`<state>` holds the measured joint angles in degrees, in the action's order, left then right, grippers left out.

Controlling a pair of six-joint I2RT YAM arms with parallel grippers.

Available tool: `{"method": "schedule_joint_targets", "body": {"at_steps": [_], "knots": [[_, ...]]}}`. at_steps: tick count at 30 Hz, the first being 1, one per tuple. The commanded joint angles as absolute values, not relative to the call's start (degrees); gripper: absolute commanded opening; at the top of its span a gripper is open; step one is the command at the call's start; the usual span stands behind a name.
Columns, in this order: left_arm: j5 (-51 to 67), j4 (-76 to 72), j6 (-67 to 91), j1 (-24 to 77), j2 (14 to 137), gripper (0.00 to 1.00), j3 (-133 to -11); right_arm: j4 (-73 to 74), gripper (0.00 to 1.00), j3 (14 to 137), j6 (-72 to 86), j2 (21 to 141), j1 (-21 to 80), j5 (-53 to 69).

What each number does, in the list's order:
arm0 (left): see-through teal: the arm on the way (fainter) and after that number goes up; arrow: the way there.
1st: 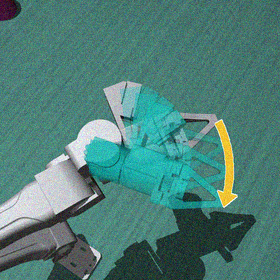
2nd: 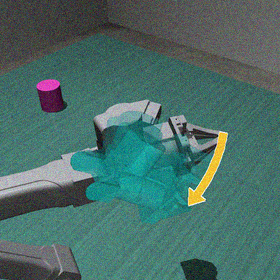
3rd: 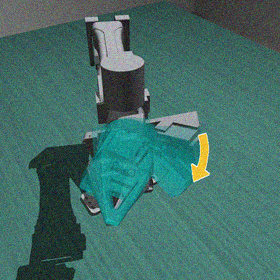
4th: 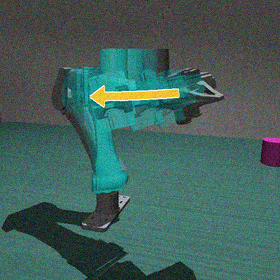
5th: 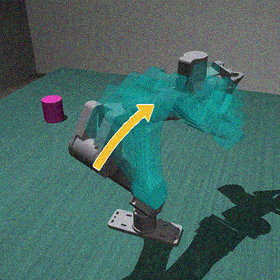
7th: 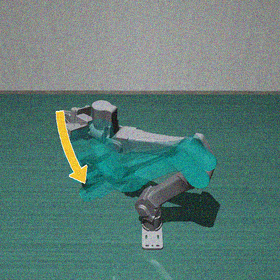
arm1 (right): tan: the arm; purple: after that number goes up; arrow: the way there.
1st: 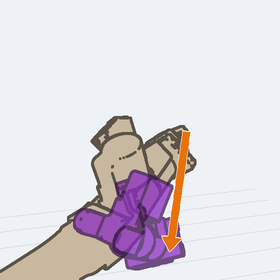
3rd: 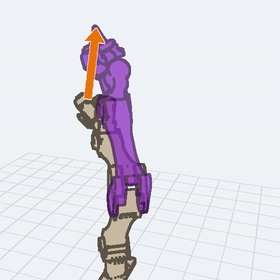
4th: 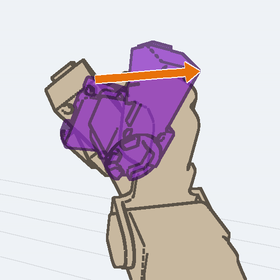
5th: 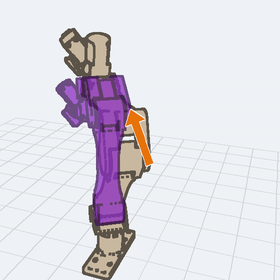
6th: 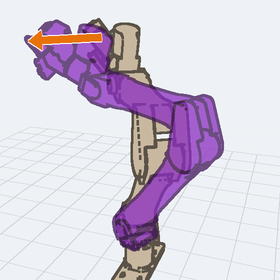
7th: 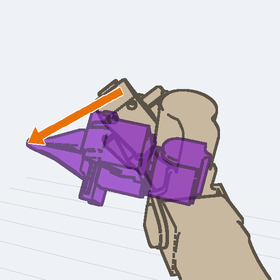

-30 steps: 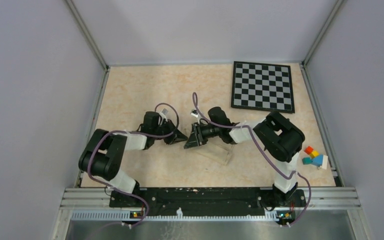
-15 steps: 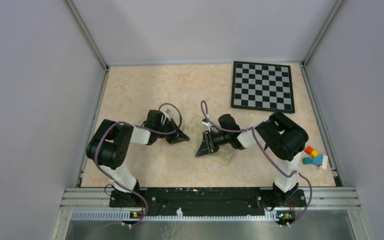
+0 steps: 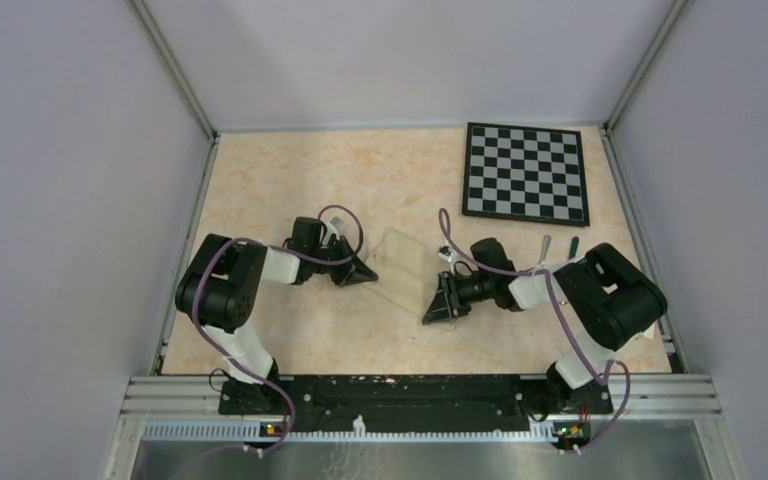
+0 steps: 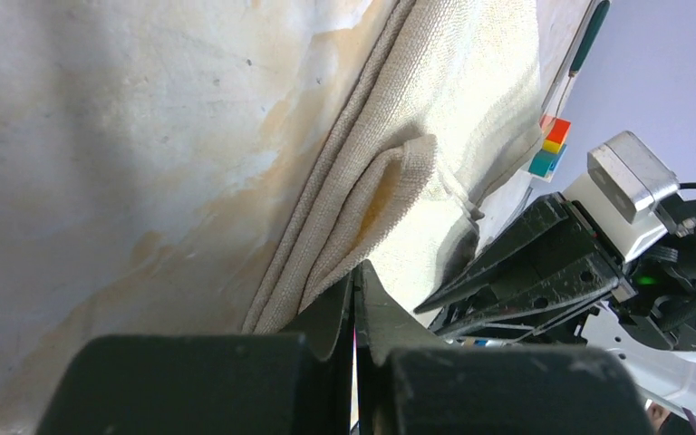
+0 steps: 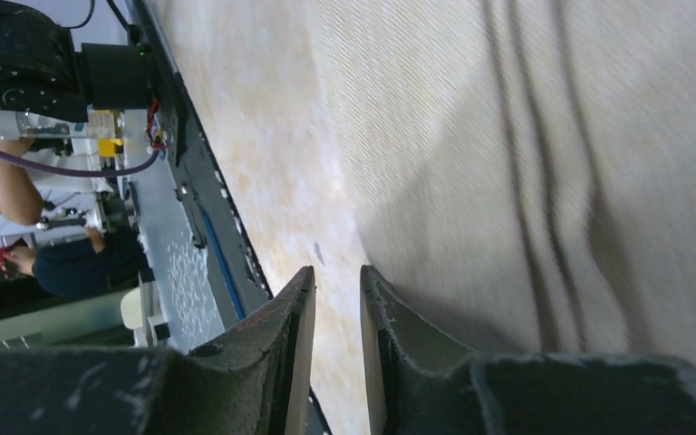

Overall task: Fold the napkin into a case and place the utensils inside
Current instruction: Smooth out the 2/3-rectangle-folded napkin at the center of the board.

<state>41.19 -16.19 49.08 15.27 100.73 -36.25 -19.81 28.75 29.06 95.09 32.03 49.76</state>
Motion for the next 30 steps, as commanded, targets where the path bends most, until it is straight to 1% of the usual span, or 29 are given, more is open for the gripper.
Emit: {"method": "schedule_joint_targets", "body": {"at_steps": [1, 3, 6, 8, 11, 14, 17, 18, 21, 24, 26, 28, 30], "knots": [[30.7, -10.0, 43.7, 13.7, 103.7, 0.00, -35.9, -19.1, 0.25, 23.6, 29.6, 92.3, 28.0, 47.3], [30.7, -9.4, 43.0, 13.6, 103.8, 0.00, -36.3, -20.4, 0.25, 21.0, 30.7, 91.8, 26.5, 46.9], [31.4, -8.5, 41.6, 13.6, 103.6, 0.00, -37.1, -20.0, 0.25, 20.5, 31.7, 89.4, 26.8, 48.6], [32.0, -7.2, 40.0, 13.8, 102.4, 0.01, -37.9, -16.2, 0.25, 21.9, 31.6, 84.5, 27.6, 48.4], [32.5, -3.7, 37.4, 13.9, 98.9, 0.07, -40.1, -8.4, 0.28, 26.5, 29.1, 77.9, 27.6, 46.0], [33.3, -0.4, 35.1, 14.1, 94.2, 0.17, -42.3, -2.1, 0.35, 33.2, 25.0, 78.3, 26.2, 41.0], [35.4, 4.2, 33.8, 14.1, 88.6, 0.29, -43.8, -0.3, 0.36, 39.3, 23.2, 86.2, 24.9, 38.9], [35.8, 5.2, 33.6, 14.2, 86.6, 0.34, -44.1, -1.0, 0.36, 40.4, 23.4, 88.0, 24.9, 37.3], [35.3, 9.5, 32.4, 14.2, 80.9, 0.51, -44.5, -6.3, 0.34, 38.3, 26.5, 90.7, 25.8, 32.3], [33.8, 14.6, 30.1, 14.2, 76.2, 0.61, -44.3, -8.9, 0.33, 34.9, 30.2, 91.8, 30.8, 23.9], [32.6, 16.9, 29.3, 14.2, 73.5, 0.67, -43.4, -13.4, 0.33, 31.2, 36.1, 91.6, 35.6, 20.0], [31.9, 17.6, 29.2, 14.2, 71.2, 0.73, -41.7, -18.0, 0.32, 28.0, 42.0, 90.3, 42.1, 15.6], [31.4, 17.5, 29.8, 14.2, 69.6, 0.76, -39.3, -21.0, 0.33, 27.3, 46.9, 88.7, 49.4, 12.5]]}}
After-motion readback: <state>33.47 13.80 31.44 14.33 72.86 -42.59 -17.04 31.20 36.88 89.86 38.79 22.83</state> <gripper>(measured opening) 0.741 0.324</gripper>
